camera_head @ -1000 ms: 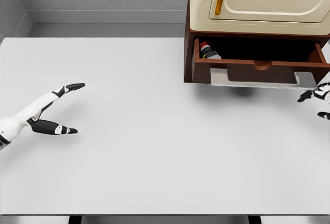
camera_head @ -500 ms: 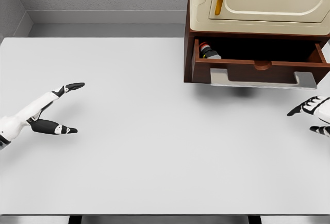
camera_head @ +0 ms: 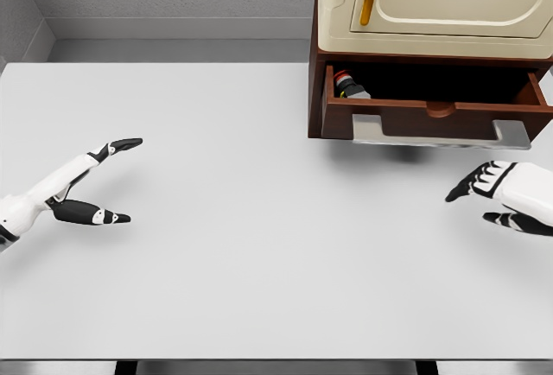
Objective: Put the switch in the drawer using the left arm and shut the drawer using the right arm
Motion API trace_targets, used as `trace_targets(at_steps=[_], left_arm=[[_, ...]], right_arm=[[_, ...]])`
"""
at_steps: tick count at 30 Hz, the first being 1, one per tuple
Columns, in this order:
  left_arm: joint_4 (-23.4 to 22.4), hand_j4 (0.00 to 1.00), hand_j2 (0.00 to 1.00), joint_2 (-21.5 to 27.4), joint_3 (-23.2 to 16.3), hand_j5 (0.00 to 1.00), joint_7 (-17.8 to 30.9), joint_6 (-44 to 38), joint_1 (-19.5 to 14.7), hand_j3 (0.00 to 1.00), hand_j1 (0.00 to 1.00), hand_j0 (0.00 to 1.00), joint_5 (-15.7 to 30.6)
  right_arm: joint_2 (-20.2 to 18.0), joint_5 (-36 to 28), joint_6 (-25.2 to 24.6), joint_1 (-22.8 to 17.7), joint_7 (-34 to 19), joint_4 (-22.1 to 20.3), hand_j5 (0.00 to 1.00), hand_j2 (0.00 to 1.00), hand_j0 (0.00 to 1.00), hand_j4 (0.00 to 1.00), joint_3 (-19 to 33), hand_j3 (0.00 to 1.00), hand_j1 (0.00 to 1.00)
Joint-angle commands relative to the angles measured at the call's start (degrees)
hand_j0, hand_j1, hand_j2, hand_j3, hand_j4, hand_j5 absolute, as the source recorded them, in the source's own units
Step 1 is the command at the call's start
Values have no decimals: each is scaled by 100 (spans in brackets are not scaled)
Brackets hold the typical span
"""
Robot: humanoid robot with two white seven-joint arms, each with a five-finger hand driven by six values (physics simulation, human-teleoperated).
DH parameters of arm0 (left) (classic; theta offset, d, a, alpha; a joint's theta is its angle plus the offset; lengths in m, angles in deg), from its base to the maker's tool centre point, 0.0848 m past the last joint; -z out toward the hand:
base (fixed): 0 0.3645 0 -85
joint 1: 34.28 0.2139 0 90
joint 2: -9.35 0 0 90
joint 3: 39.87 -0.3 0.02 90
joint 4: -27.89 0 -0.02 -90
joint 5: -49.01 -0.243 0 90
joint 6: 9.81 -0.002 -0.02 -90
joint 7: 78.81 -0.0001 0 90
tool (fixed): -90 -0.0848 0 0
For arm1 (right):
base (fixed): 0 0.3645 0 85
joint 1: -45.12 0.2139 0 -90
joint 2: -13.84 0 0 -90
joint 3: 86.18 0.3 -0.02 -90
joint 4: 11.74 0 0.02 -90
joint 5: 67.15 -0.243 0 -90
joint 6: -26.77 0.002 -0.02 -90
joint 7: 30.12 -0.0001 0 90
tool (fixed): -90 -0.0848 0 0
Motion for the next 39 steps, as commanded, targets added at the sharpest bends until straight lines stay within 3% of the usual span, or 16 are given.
trace_targets(at_steps=[1,16,24,31,39], left_arm=[[4,100,100,6,1,100,-6,-12,0,100,100,100,48],[4,100,100,6,1,100,2,-12,0,100,100,100,48],[4,100,100,6,1,100,-6,-12,0,100,100,100,48],[4,100,100,6,1,100,-6,-12,0,100,100,100,48],[4,100,100,6,1,100,2,-12,0,100,100,100,40]], right_arm=[[-26,-44,-4,0,4,-14,71,71,71,71,217,71,71],[-114,-35,-4,149,4,12,72,72,72,72,270,72,72],[-8,61,-4,220,-5,232,72,72,72,72,252,72,72],[27,87,-4,334,-13,460,62,62,62,62,217,62,62],[141,123,-4,501,-5,557,60,60,60,60,199,60,60]])
